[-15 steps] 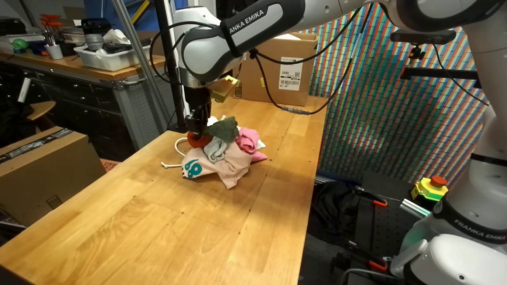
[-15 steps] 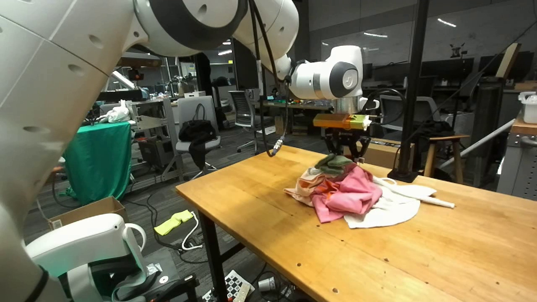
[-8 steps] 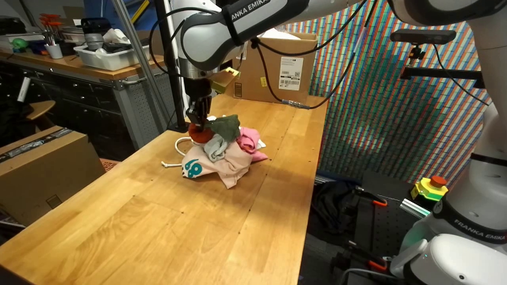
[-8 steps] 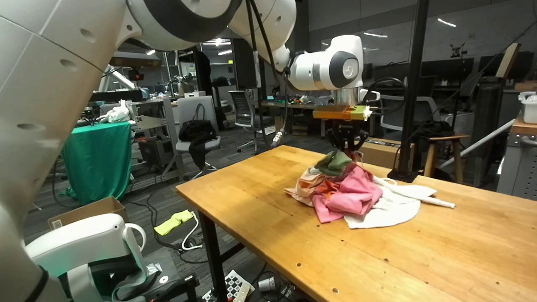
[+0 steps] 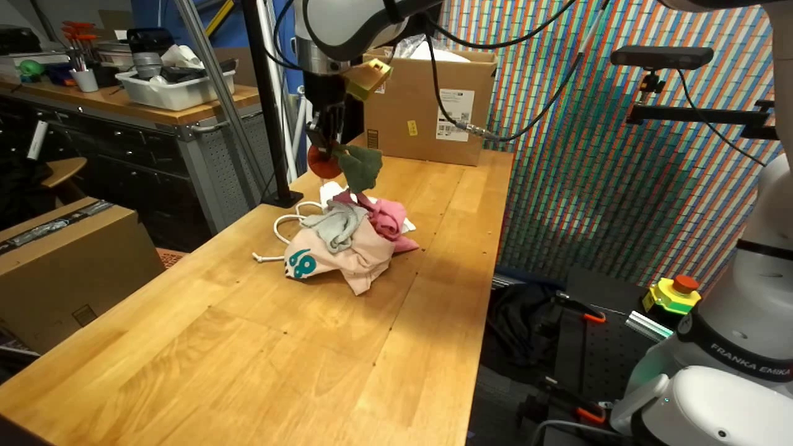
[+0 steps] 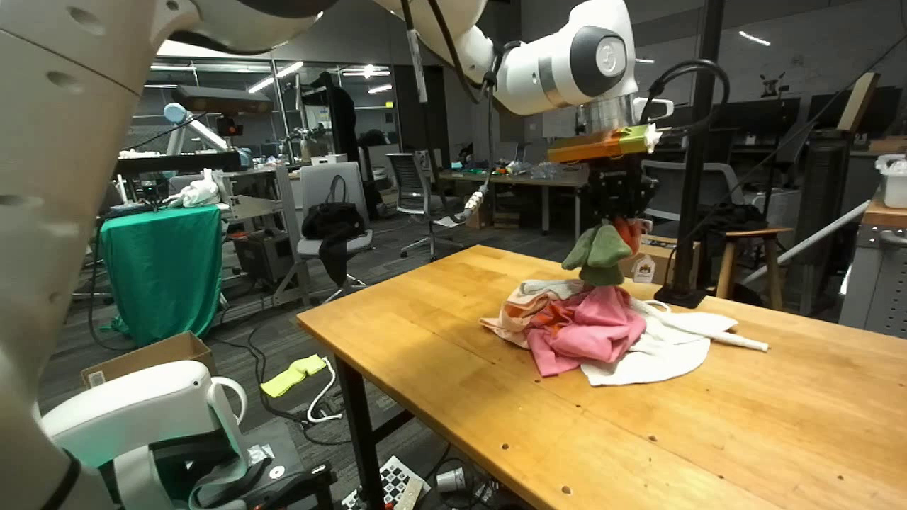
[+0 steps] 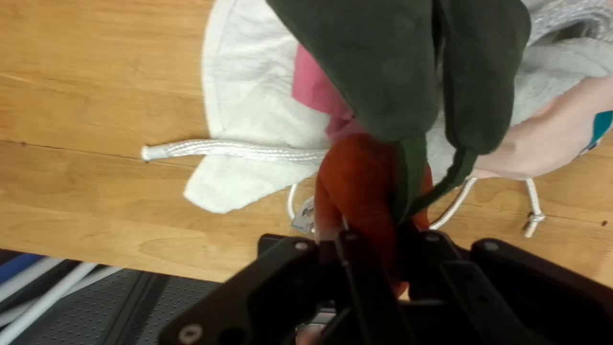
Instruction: Put the clothes, plush toy and rope separately on the table
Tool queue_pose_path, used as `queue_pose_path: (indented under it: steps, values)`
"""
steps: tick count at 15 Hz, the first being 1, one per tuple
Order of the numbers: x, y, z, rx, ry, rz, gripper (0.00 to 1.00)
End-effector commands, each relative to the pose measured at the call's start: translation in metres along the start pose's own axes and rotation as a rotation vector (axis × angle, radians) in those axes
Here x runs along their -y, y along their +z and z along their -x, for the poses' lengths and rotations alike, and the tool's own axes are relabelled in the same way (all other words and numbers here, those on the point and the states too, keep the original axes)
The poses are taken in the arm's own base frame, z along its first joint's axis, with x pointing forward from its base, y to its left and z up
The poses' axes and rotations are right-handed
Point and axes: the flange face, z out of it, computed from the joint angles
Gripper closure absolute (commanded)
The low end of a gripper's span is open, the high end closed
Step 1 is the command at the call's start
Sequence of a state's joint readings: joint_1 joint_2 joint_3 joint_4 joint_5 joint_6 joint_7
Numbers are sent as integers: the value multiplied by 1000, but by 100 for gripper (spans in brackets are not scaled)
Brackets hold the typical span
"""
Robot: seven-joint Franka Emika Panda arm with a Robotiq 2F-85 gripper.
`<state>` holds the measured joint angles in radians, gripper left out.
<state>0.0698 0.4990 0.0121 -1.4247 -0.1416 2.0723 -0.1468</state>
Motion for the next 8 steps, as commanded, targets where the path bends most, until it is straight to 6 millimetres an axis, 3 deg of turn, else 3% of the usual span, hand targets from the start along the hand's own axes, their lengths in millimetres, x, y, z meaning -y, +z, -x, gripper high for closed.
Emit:
queue_pose_path:
  steps: [1,4,8]
  values:
    - [-47,-21,20,-34,58,87,90]
    - [-98,-19,38,-31,138,160,90]
    - [-166,0,74,2,271,251,90]
